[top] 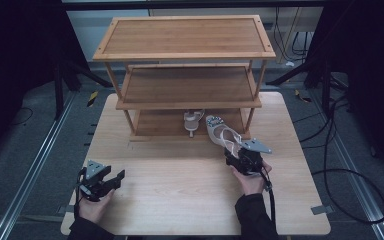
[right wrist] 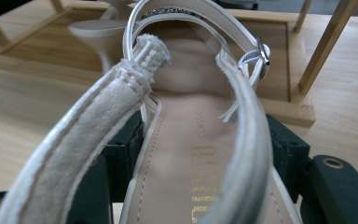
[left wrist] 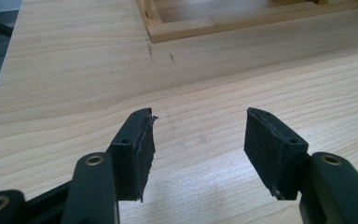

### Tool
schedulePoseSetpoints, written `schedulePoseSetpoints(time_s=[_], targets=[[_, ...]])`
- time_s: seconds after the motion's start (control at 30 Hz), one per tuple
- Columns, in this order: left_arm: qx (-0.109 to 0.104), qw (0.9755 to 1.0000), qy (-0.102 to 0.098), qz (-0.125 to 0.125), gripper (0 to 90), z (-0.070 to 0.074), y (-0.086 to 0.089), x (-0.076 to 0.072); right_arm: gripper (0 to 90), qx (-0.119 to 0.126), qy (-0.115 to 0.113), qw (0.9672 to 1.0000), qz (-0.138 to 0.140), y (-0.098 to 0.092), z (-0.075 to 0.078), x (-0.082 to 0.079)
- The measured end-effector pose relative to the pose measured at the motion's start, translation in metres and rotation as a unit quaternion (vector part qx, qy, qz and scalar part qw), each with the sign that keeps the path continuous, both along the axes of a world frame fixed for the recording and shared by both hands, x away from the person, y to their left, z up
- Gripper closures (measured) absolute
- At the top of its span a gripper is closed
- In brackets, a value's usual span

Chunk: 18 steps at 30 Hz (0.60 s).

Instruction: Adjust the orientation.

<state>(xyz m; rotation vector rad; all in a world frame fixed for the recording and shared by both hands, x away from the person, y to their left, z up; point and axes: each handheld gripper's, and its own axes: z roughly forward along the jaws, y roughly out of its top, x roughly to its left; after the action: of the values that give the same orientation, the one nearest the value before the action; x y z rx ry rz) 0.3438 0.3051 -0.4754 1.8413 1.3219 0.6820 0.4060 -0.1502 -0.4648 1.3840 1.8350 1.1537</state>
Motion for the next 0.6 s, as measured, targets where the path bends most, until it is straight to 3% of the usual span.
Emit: schedulePoseSetpoints(time_s=[0.33,0.6], targets=[[-0.002,1.0,0.002,0.0,41.3,0.0,0.001,0.0,40.8,-0.001,0.009,0.9987,-0.051,0.015,-0.007,0.048],[-0.002,1.0,0.002,0.0,41.4,-0.001,0.001,0.001,40.8,0.001,0.029,0.9965,-0.078,0.03,-0.019,0.084]])
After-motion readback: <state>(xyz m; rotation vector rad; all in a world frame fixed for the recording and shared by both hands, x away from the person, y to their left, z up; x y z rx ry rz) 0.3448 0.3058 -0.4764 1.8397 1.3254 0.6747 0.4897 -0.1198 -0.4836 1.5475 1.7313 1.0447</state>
